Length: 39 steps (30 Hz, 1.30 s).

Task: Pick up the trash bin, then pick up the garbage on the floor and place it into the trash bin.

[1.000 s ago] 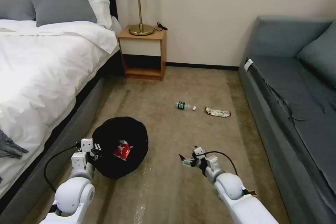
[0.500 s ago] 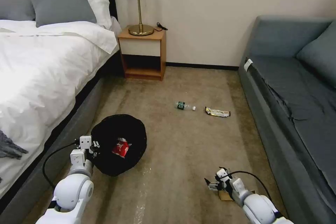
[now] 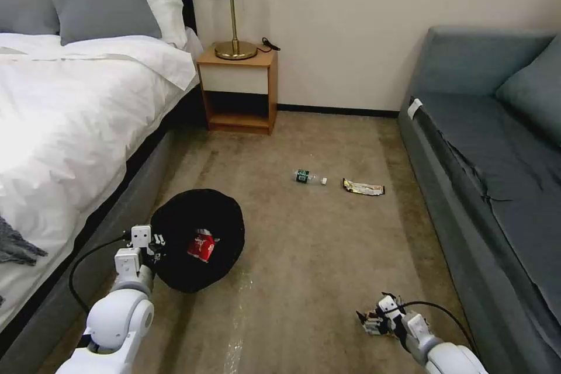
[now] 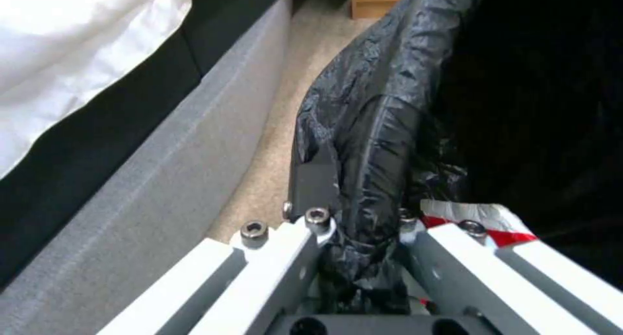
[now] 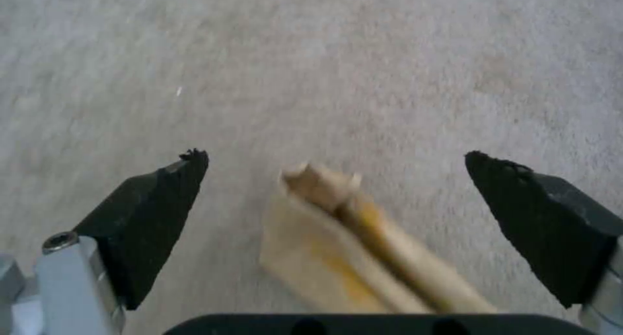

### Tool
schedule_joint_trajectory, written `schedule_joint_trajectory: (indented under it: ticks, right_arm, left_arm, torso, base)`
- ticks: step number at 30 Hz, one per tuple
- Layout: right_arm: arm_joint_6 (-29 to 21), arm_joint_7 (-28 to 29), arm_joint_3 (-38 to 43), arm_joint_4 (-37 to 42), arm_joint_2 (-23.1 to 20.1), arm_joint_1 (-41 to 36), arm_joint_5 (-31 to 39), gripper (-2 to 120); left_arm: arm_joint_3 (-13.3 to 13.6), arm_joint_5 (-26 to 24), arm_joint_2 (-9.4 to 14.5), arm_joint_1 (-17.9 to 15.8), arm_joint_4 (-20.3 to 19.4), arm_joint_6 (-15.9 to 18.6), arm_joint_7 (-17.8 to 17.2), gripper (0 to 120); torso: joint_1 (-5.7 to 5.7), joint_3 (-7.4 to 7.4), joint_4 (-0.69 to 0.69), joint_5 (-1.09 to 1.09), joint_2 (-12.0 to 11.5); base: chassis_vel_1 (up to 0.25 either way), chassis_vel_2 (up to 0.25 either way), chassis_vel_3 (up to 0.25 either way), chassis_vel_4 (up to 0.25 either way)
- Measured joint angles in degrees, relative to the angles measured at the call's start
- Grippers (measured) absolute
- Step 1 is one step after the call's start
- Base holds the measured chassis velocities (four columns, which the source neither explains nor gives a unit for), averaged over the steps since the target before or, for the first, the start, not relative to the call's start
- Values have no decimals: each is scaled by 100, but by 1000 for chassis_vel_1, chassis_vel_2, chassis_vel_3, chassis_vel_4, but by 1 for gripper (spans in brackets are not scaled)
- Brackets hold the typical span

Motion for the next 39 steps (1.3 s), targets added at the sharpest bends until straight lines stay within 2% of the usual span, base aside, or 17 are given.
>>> schedule_joint_trajectory:
  ticks: [9, 23, 31, 35, 38, 39]
  right_arm:
    - [104, -227, 125, -113, -60, -227, -241, 100]
    - [213, -243, 74, -853, 6, 170, -367, 100]
    - [156, -260, -62, -1096, 83, 374, -405, 100]
    - [163, -265, -106, -1214, 129, 479, -415, 93]
    - [250, -310, -111, -1304, 136, 513, -422, 78]
    - [250, -310, -111, -1304, 136, 513, -422, 78]
  left_arm:
    - [44, 26, -44, 48, 0, 0, 6, 1]
    - [109, 55, -92, 62, 58, -61, 23, 1]
    - [137, 57, -96, -81, 141, -81, 60, 1]
    - [128, 41, -71, -114, 151, -81, 78, 1]
    - [96, 4, -45, -143, 151, -81, 95, 1]
    - [96, 4, -45, -143, 151, -81, 95, 1]
  torso:
    - [0, 0, 0, 0, 0]
    - [0, 0, 0, 0, 0]
    - [0, 1, 0, 0, 0]
    - [0, 1, 0, 0, 0]
    - [0, 1, 0, 0, 0]
    - [0, 1, 0, 0, 0]
  base:
    - [0, 0, 0, 0]
    - [0, 0, 0, 0]
    - [0, 0, 0, 0]
    - [0, 0, 0, 0]
    - [0, 0, 0, 0]
    - [0, 0, 0, 0]
